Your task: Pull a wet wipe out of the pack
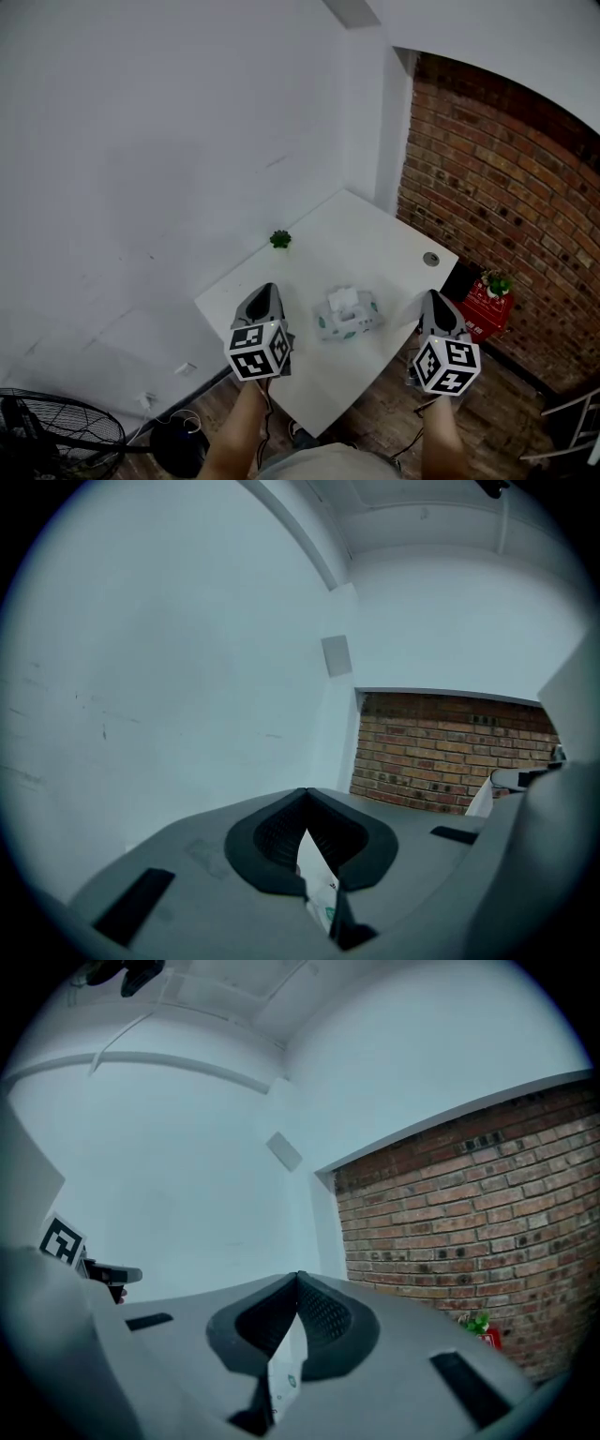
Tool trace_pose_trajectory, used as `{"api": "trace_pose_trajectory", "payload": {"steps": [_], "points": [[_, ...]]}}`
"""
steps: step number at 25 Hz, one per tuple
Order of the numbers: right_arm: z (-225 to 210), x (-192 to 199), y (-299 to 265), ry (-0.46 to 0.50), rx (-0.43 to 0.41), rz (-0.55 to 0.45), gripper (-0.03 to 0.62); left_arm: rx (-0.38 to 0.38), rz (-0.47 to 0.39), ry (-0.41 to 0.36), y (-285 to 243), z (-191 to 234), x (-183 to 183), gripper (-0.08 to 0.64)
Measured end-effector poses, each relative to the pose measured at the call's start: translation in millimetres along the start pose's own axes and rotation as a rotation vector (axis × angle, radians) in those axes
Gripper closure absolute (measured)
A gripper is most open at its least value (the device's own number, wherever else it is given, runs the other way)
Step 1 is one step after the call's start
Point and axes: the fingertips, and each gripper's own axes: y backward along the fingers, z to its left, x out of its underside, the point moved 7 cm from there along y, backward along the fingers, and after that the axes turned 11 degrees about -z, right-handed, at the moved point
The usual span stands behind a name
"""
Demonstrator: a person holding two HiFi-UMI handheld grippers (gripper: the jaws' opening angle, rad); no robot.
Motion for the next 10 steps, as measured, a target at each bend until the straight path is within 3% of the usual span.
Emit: {"api": "trace_pose_trajectory", "payload": {"steps": [10], "points": [[-0.8,-4.1,-7.1,-0.019,-0.008,-0.008,0.591,-0.001,0.002,0.022,-8.0,0.6,1.2,0.560]]}}
